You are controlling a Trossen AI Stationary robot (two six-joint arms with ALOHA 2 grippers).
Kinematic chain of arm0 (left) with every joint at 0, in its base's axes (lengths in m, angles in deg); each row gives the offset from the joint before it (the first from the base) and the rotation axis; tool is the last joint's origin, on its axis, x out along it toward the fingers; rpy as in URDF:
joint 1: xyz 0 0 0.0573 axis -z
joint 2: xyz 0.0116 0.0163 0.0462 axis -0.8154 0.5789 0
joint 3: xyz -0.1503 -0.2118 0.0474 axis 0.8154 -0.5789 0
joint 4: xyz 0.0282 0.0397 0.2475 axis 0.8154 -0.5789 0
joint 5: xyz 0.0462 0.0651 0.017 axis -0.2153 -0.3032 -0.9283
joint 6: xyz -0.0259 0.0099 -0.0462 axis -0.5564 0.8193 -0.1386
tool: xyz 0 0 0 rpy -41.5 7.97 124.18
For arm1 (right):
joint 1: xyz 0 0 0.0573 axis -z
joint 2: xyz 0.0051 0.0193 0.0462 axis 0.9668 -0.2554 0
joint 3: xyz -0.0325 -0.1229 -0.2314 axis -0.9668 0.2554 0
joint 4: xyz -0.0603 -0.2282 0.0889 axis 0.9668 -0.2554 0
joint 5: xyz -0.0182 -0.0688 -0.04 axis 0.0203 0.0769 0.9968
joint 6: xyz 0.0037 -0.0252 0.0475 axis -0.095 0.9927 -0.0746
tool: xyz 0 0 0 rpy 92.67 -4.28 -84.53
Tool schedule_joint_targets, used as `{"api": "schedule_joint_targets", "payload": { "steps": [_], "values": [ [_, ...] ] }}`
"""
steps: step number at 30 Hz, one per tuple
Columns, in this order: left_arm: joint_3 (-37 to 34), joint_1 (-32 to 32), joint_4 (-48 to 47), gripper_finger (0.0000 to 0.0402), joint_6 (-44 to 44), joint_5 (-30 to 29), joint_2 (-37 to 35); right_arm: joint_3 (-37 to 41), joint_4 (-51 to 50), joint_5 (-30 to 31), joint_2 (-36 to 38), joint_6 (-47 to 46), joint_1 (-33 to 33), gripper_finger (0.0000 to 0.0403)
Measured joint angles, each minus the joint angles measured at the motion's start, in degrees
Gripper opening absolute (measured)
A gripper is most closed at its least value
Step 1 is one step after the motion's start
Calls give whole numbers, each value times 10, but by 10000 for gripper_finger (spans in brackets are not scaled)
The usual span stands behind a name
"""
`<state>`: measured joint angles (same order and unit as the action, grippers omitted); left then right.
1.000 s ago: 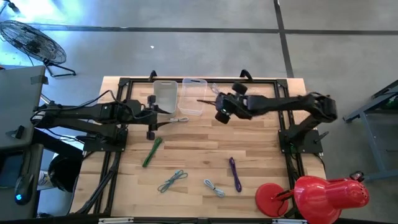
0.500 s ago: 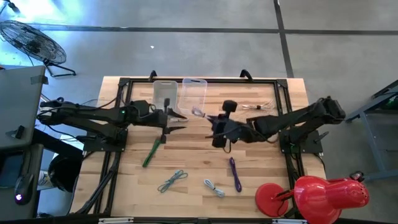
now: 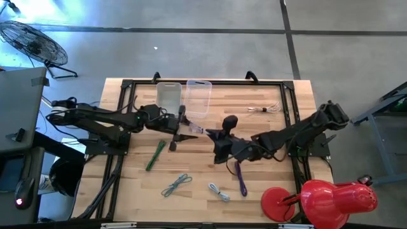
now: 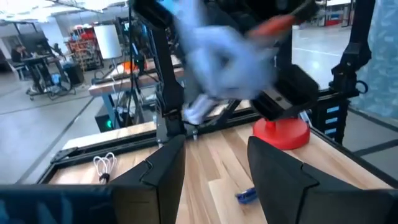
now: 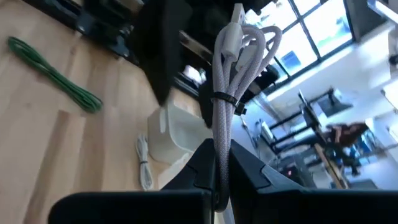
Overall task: Pick & Place USB Port
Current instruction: Put the purple charger cable into the gray bin
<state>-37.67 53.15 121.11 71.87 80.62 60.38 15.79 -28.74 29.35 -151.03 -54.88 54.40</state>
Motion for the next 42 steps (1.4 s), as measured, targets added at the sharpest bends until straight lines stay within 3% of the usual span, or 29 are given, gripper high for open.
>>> {"api": "schedule_joint_targets", "payload": {
  "steps": [31, 34, 39, 42],
  "values": [
    [0, 0, 84, 168, 30, 35, 4, 1, -13, -71, 0, -50, 32, 10],
    [0, 0, 78, 142, 50, 34, 4, 1, -13, -75, 0, -49, 32, 10],
    [0, 0, 78, 35, 81, 34, 4, 1, -14, -80, 0, -51, 32, 10],
    [0, 0, 80, 35, 82, 21, 4, 1, -13, -79, 0, -54, 32, 12]
  ]
}}
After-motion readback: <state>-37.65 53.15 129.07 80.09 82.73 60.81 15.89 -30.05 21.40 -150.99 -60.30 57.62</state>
